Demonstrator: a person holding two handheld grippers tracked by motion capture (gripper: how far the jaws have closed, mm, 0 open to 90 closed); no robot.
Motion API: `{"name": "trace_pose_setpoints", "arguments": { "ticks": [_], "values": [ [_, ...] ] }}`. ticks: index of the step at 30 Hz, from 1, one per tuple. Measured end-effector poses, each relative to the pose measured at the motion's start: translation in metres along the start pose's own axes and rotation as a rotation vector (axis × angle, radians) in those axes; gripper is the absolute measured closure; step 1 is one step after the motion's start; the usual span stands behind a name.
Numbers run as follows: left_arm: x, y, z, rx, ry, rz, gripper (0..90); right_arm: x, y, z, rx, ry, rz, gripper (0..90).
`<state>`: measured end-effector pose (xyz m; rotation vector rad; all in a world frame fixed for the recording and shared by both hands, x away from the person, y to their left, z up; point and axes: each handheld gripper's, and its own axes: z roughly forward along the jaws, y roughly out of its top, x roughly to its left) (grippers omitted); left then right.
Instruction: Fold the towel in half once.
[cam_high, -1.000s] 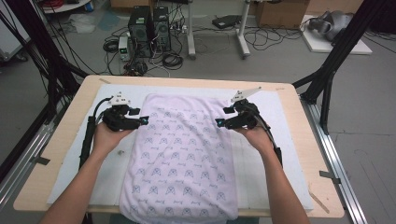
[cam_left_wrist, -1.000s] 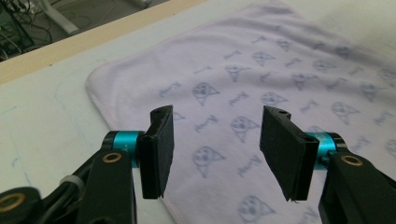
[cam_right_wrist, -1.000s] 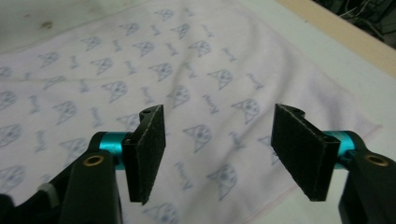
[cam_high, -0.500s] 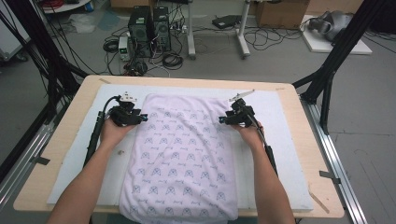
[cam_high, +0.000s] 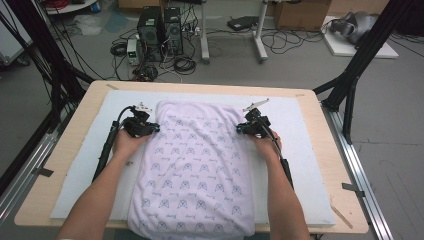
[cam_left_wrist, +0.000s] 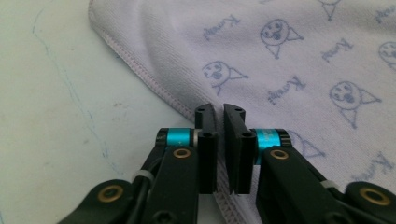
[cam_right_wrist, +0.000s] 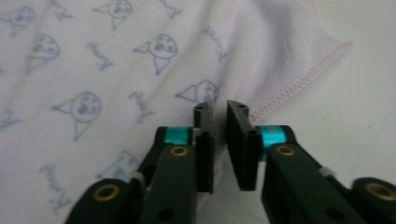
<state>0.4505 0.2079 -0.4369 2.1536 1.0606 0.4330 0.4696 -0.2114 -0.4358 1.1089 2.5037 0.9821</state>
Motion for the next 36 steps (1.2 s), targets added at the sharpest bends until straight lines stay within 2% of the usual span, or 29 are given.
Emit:
{"name": "trace_pose_setpoints", "arguments": {
  "ticks": [2, 3, 5, 8, 11, 14, 16, 17, 19, 21, 23, 26, 28, 33, 35, 36],
  "values": [
    [0.002, 0.000, -0.002, -0.002, -0.008, -0.003, 85.4, -0.003, -0.001, -0.002, -0.014, 0.060, 0.042, 87.2],
    [0.003, -0.001, -0.004, -0.008, -0.015, -0.010, 85.5, -0.004, -0.001, -0.003, -0.018, 0.076, 0.042, 87.3],
    [0.008, 0.000, -0.013, -0.040, -0.036, -0.035, 85.6, -0.004, 0.000, -0.008, -0.031, 0.090, 0.034, 87.6],
    [0.009, 0.002, -0.030, -0.091, -0.057, -0.046, 85.7, -0.005, 0.002, -0.020, -0.082, 0.114, 0.036, 87.6],
    [0.006, 0.005, -0.047, -0.135, -0.069, -0.033, 85.7, -0.004, 0.004, -0.038, -0.118, 0.145, 0.031, 87.6],
    [0.000, 0.003, -0.067, -0.178, -0.082, -0.022, 85.6, 0.001, 0.004, -0.059, -0.155, 0.178, 0.005, 87.5],
    [-0.006, -0.001, -0.075, -0.171, -0.091, -0.017, 85.6, 0.006, 0.000, -0.073, -0.176, 0.201, 0.000, 87.4],
    [-0.011, -0.006, -0.081, -0.181, -0.085, 0.003, 85.5, 0.008, -0.002, -0.078, -0.178, 0.205, -0.008, 87.4],
    [-0.017, -0.014, -0.088, -0.191, -0.097, 0.006, 85.4, 0.016, -0.010, -0.091, -0.184, 0.220, -0.025, 87.3],
    [-0.023, -0.025, -0.093, -0.186, -0.097, 0.007, 85.3, 0.024, -0.019, -0.099, -0.183, 0.241, -0.034, 87.3],
    [-0.028, -0.036, -0.099, -0.195, -0.115, 0.011, 85.3, 0.032, -0.029, -0.104, -0.174, 0.256, -0.040, 87.3],
    [-0.039, -0.050, -0.109, -0.191, -0.127, 0.043, 85.2, 0.047, -0.047, -0.109, -0.150, 0.270, -0.064, 87.2],
    [-0.045, -0.060, -0.114, -0.190, -0.139, 0.059, 84.9, 0.055, -0.058, -0.109, -0.136, 0.274, -0.070, 87.2],
    [-0.056, -0.083, -0.118, -0.150, -0.166, 0.064, 83.4, 0.069, -0.076, -0.105, -0.091, 0.299, -0.078, 86.9],
    [-0.058, -0.087, -0.118, -0.126, -0.181, 0.066, 77.1, 0.072, -0.080, -0.103, -0.067, 0.309, -0.086, 84.1],
    [-0.059, -0.088, -0.118, -0.115, -0.185, 0.073, 71.8, 0.072, -0.081, -0.103, -0.066, 0.313, -0.089, 78.5]
  ]
}}
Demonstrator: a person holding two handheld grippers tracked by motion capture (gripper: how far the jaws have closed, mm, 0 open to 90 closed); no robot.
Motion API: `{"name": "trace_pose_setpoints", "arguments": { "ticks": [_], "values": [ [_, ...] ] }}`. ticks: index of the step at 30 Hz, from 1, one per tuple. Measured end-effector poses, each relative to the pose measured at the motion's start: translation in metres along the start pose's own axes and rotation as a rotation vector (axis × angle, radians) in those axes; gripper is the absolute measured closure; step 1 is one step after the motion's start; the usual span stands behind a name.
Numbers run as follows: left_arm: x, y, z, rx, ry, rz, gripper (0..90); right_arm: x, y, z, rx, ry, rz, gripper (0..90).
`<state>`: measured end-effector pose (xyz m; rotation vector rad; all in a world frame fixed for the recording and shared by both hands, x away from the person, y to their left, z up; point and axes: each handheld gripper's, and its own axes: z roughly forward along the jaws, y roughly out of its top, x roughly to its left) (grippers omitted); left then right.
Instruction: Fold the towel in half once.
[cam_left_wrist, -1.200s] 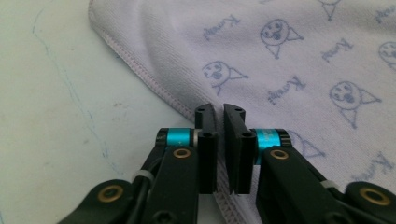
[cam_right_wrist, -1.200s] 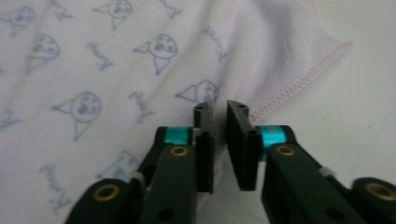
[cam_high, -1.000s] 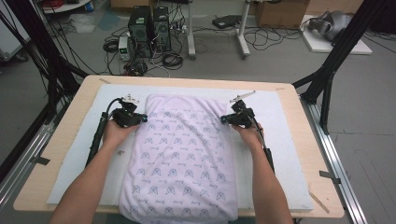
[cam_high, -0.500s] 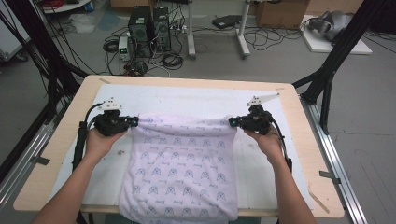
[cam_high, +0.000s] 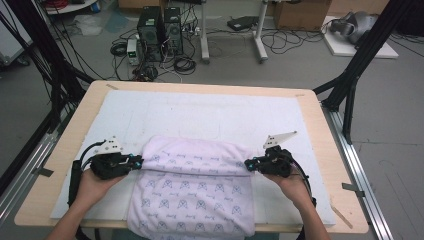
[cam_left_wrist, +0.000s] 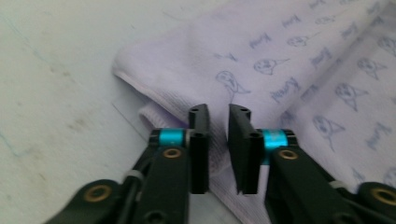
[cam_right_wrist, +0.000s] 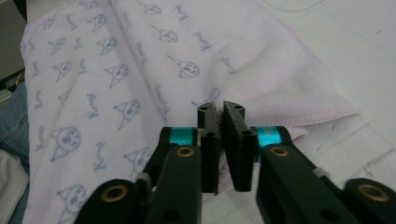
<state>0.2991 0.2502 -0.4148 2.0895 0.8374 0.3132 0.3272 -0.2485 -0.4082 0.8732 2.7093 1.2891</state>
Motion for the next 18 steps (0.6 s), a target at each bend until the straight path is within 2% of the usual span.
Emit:
{"name": "trace_pose_setpoints", "arguments": {
  "ticks": [1, 4, 7, 10, 12, 15, 18],
  "values": [
    [0.000, 0.001, -0.001, -0.001, -0.004, -0.003, 66.3, 0.000, 0.000, -0.002, -0.008, 0.007, -0.007, 73.7],
    [0.006, 0.011, -0.004, -0.015, 0.010, -0.009, 58.3, 0.001, 0.009, -0.006, -0.029, -0.030, -0.011, 60.4],
    [0.016, 0.027, -0.002, -0.036, 0.030, -0.017, 55.3, -0.006, 0.024, -0.006, -0.038, -0.068, 0.001, 53.0],
    [0.025, 0.039, 0.009, -0.040, 0.052, -0.021, 54.6, -0.015, 0.036, 0.000, -0.044, -0.097, 0.001, 48.5],
    [0.034, 0.042, 0.023, -0.011, 0.068, -0.034, 53.7, -0.026, 0.041, 0.012, -0.016, -0.115, 0.034, 48.0],
    [0.047, 0.038, 0.043, 0.021, 0.072, -0.100, 52.0, -0.038, 0.040, 0.030, 0.038, -0.136, 0.056, 47.4],
    [0.054, 0.034, 0.059, 0.048, 0.087, -0.130, 52.1, -0.046, 0.037, 0.046, 0.088, -0.144, 0.080, 48.0]
  ]
}}
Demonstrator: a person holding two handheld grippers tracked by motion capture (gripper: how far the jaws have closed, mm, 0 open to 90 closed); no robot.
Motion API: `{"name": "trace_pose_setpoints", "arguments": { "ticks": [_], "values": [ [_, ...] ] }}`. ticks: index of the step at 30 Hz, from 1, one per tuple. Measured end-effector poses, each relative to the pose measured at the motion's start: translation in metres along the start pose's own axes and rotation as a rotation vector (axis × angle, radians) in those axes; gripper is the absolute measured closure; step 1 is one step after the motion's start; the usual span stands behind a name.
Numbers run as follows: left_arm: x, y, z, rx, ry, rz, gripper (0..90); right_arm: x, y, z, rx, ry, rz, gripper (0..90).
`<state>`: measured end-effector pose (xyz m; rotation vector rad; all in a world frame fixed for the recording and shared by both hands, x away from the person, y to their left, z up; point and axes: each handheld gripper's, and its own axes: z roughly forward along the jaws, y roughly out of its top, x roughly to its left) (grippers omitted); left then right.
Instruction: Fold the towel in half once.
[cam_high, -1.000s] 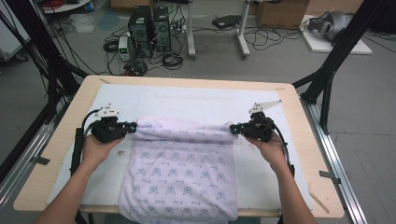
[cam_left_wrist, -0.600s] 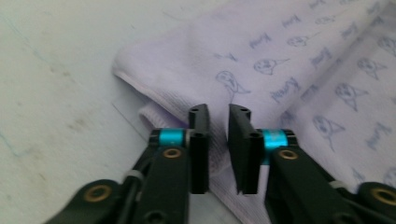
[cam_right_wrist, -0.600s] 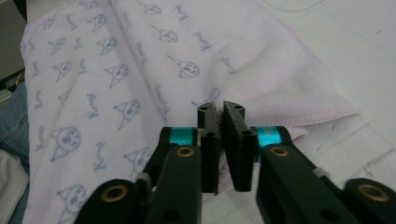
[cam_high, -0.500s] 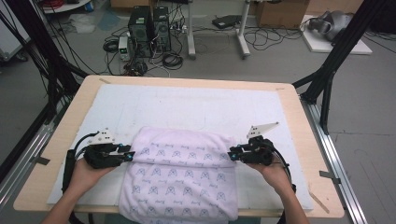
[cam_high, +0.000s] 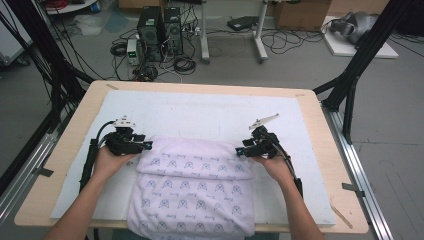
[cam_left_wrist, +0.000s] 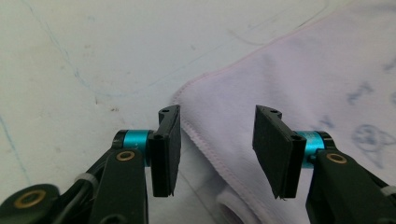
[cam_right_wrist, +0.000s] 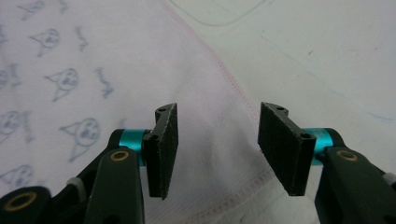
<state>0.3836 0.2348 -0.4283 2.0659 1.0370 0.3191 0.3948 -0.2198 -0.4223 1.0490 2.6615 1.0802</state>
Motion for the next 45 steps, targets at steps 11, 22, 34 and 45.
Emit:
{"name": "trace_pose_setpoints", "arguments": {
  "ticks": [11, 22, 34, 45],
  "values": [
    [-0.004, -0.001, 0.010, 0.027, 0.015, 0.070, 85.8, -0.002, -0.001, 0.011, 0.017, -0.017, -0.030, 84.5],
    [-0.008, 0.005, -0.033, -0.113, -0.007, 0.053, 86.1, 0.013, 0.009, -0.030, -0.124, 0.018, -0.072, 84.9],
    [-0.055, -0.032, -0.095, -0.236, -0.066, 0.188, 85.8, 0.072, -0.025, -0.080, -0.236, 0.093, -0.209, 84.5],
    [-0.088, -0.088, -0.122, -0.228, -0.159, 0.226, 69.2, 0.108, -0.074, -0.089, -0.224, 0.204, -0.261, 72.0]
  ]
}}
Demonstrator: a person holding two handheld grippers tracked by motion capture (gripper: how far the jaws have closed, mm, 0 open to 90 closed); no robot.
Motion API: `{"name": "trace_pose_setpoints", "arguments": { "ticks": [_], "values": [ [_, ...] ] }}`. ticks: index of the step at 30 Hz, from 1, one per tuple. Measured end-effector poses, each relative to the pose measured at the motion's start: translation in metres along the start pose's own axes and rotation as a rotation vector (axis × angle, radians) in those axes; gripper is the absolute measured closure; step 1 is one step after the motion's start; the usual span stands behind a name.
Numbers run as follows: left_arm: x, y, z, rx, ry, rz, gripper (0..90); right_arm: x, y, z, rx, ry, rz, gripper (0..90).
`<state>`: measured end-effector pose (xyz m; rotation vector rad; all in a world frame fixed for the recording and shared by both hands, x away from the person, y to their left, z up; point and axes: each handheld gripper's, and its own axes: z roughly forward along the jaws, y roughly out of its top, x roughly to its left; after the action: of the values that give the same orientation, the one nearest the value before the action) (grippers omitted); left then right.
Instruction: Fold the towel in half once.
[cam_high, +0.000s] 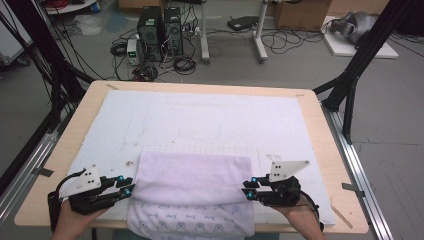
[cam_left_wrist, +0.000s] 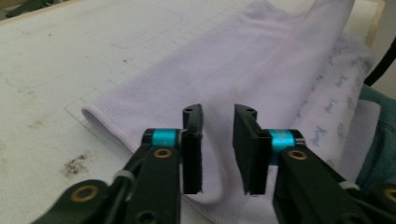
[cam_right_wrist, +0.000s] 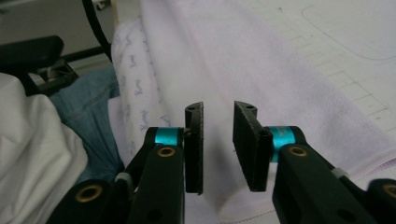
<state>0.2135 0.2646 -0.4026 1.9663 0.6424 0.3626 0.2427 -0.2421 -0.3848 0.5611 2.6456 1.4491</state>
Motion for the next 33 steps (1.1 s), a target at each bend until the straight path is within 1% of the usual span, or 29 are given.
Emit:
{"name": "trace_pose_setpoints", "arguments": {
  "ticks": [1, 3, 4, 7, 9, 10, 11, 12, 14, 17, 20, 22, 23, 24, 25, 26, 27, 28, 29, 30, 31, 32, 33],
  "values": [
    [0.002, 0.001, 0.000, 0.001, 0.003, 0.004, 68.3, -0.002, 0.000, -0.002, -0.008, 0.002, 0.009, 70.7],
    [0.008, 0.004, 0.003, 0.002, 0.012, -0.006, 65.4, -0.009, 0.002, -0.004, -0.018, -0.013, 0.027, 68.5],
    [0.011, 0.005, 0.005, 0.002, 0.020, -0.014, 64.1, -0.014, 0.004, -0.005, -0.016, -0.026, 0.025, 66.6],
    [0.023, 0.010, 0.016, -0.001, 0.039, -0.025, 61.6, -0.028, 0.009, 0.000, 0.029, -0.102, 0.029, 62.0],
    [0.031, 0.013, 0.026, 0.012, 0.061, -0.037, 59.9, -0.041, 0.010, 0.006, 0.050, -0.145, 0.031, 59.1],
    [0.036, 0.014, 0.031, 0.026, 0.081, -0.033, 59.6, -0.047, 0.011, 0.009, 0.062, -0.159, 0.038, 58.9],
    [0.040, 0.015, 0.037, 0.034, 0.091, -0.042, 58.8, -0.054, 0.010, 0.012, 0.074, -0.178, 0.034, 57.8],
    [0.045, 0.015, 0.042, 0.045, 0.100, -0.047, 57.5, -0.060, 0.010, 0.016, 0.089, -0.193, 0.041, 56.6],
    [0.054, 0.014, 0.053, 0.068, 0.107, -0.059, 56.3, -0.071, 0.009, 0.023, 0.101, -0.196, 0.064, 54.0],
    [0.065, 0.013, 0.067, 0.114, 0.130, -0.059, 53.0, -0.083, 0.006, 0.033, 0.116, -0.215, 0.069, 51.8],
    [0.074, 0.011, 0.078, 0.144, 0.129, -0.088, 48.9, -0.094, 0.002, 0.041, 0.126, -0.212, 0.095, 49.3],
    [0.078, 0.009, 0.085, 0.158, 0.132, -0.106, 47.8, -0.102, -0.001, 0.046, 0.129, -0.202, 0.118, 45.7],
    [0.081, 0.009, 0.087, 0.168, 0.134, -0.112, 47.4, -0.105, -0.002, 0.048, 0.134, -0.208, 0.122, 44.2],
    [0.083, 0.008, 0.090, 0.170, 0.132, -0.124, 46.5, -0.108, -0.004, 0.049, 0.138, -0.210, 0.134, 42.9],
    [0.087, 0.006, 0.093, 0.176, 0.130, -0.149, 45.7, -0.111, -0.005, 0.051, 0.134, -0.203, 0.149, 41.4],
    [0.090, 0.004, 0.096, 0.188, 0.132, -0.159, 44.2, -0.114, -0.007, 0.053, 0.142, -0.199, 0.162, 40.6],
    [0.092, 0.002, 0.098, 0.203, 0.140, -0.159, 42.4, -0.115, -0.009, 0.055, 0.151, -0.203, 0.160, 40.3],
    [0.092, 0.002, 0.099, 0.196, 0.134, -0.159, 41.4, -0.116, -0.010, 0.057, 0.157, -0.205, 0.164, 40.3],
    [0.092, 0.002, 0.100, 0.196, 0.139, -0.156, 41.4, -0.117, -0.011, 0.058, 0.161, -0.202, 0.165, 40.5],
    [0.091, 0.002, 0.100, 0.199, 0.144, -0.151, 41.7, -0.117, -0.012, 0.060, 0.169, -0.192, 0.169, 42.8],
    [0.091, 0.002, 0.100, 0.199, 0.147, -0.148, 42.9, -0.117, -0.013, 0.063, 0.178, -0.189, 0.158, 44.9],
    [0.091, 0.003, 0.099, 0.200, 0.137, -0.149, 46.7, -0.115, -0.012, 0.063, 0.181, -0.203, 0.141, 51.7],
    [0.091, 0.003, 0.098, 0.196, 0.120, -0.155, 58.7, -0.115, -0.012, 0.063, 0.176, -0.181, 0.135, 64.3]
  ]
}}
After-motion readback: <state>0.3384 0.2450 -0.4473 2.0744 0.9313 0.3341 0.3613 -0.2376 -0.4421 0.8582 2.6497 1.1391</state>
